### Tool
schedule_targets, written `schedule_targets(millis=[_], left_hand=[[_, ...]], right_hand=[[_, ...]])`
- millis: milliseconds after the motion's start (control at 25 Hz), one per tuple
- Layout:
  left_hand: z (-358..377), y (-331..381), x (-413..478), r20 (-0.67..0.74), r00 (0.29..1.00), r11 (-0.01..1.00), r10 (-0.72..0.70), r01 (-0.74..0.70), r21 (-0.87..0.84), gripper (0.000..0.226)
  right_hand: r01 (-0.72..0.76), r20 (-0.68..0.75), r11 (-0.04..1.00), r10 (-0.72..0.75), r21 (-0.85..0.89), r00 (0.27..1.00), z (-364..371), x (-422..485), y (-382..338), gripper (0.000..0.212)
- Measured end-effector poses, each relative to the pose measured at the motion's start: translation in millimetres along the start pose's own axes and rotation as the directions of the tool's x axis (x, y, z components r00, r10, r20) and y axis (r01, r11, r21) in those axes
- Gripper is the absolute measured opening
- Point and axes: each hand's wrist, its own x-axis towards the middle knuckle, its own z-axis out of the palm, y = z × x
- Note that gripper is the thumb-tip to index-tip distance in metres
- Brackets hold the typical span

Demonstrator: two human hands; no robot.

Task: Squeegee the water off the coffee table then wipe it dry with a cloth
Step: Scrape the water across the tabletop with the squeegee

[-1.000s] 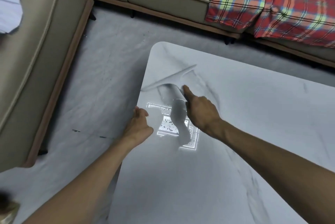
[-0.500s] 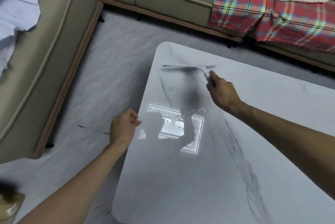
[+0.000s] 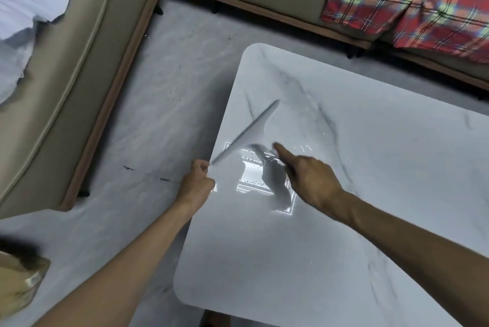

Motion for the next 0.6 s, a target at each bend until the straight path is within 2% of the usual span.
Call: schedule_targets(millis=[160, 320, 400, 520, 600], left_hand=[[-4.0, 2.3, 2.8, 0.057, 0.997, 0.999, -0.051, 0.050, 0.014, 0.063], [0.4, 9.1, 0.4, 0.109, 0.992, 0.997, -0.059, 0.052, 0.062, 0.074], [-0.1, 10.2, 2.2, 0.085, 0.994, 0.997, -0.067, 0.069, -0.024, 0.072], [-8.3, 3.7, 3.9, -0.065, 0.990, 0.965, -0.128, 0.109, -0.238, 0.060], [-13.9, -5.4, 3.0, -0.196, 0.970, 0.971, -0.143, 0.099, -0.218, 0.050]], right_hand=[[-0.035, 0.076, 0.990, 0.046, -0.139, 0.996, -0.7, -70.9, 56.6, 0.055], [-0.075, 0.076, 0.991, 0.084, -0.115, 0.994, -22.4, -94.6, 82.2, 0.050], [0.002, 0.061, 0.994, 0.005, -0.105, 0.998, -29.5, -84.0, 68.4, 0.045], [0.229, 0.084, 0.972, -0.225, -0.043, 0.971, -17.1, -52.1, 19.3, 0.047], [0.381, 0.146, 0.921, -0.367, -0.078, 0.919, 4.6, -32.4, -15.3, 0.042]])
